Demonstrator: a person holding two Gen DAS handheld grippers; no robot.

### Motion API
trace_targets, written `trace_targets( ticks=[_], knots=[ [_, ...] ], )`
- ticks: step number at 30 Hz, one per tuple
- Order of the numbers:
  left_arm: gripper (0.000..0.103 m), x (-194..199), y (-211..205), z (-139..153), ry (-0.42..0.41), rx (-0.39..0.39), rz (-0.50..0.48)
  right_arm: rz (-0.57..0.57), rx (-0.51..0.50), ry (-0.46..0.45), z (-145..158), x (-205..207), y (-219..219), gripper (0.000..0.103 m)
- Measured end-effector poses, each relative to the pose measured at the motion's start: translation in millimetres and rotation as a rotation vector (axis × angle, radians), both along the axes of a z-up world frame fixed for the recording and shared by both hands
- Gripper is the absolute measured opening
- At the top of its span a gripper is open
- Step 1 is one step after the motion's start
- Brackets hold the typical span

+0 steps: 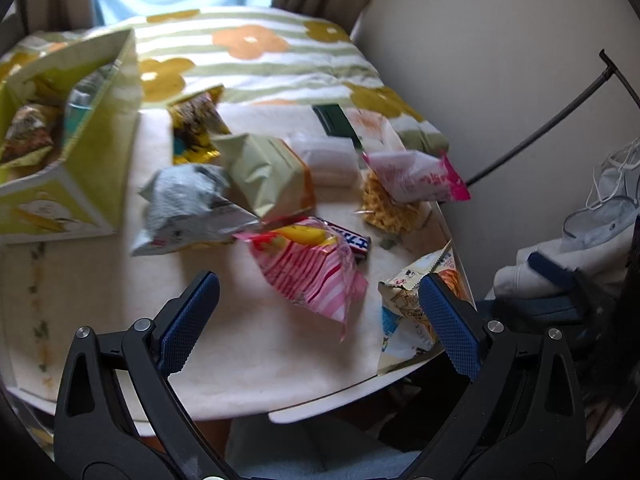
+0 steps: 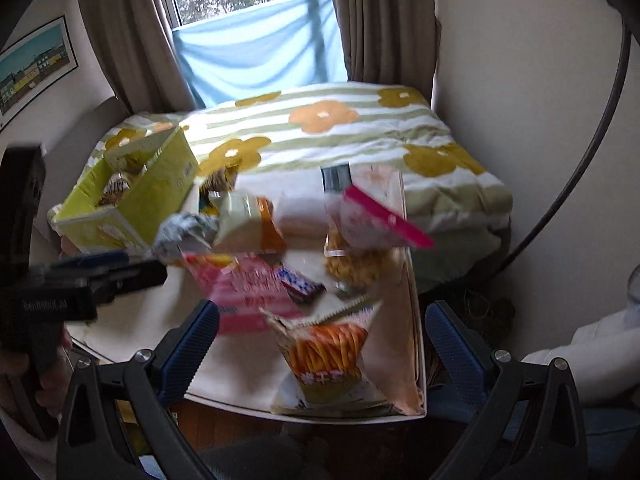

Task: Organize snacks
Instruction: 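Move both tools back to the snack pile on the table, then grasp the pink striped bag with the left tool while the right tool grasps the orange fries bag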

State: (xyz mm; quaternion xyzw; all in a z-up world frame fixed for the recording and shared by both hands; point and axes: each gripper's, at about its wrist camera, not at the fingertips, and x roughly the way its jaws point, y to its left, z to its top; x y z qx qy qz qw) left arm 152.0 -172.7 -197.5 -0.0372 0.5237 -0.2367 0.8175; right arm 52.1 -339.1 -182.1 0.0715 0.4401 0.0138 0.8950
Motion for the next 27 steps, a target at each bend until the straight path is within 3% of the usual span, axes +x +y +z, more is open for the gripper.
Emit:
trace_targets(
  ticks=[7, 14, 19, 21, 27],
  knots=[
    [0.099, 21.0, -21.8, -46.9, 0.072, 0.022, -0.039, 0.023, -0.023, 0.046, -42.5, -0.1, 6.3, 0.102],
    [0.098, 35.2, -37.3, -76.7, 0.076, 0.045, -0.059, 0.012, -0.002, 0.098, -81.5, 10.1, 2.6, 0.102],
    [0.086, 39.9, -46.8, -95.1, 0.108, 0.072, -0.085, 0.013, -0.004, 0.12, -94.7, 13.7, 5.8, 0.102],
    [0.073, 42.8, -46.5, -100.8, 0.13, 0.06, -0.075, 0.015, -0.003, 0.123, -97.6, 14.3, 6.3, 0.102],
    [0.067, 44.6, -42.0, -102.3, 0.128, 0.043, -0.073, 0.012, -0.014, 0.135, -104.6, 19.2, 6.5, 0.102]
  ],
)
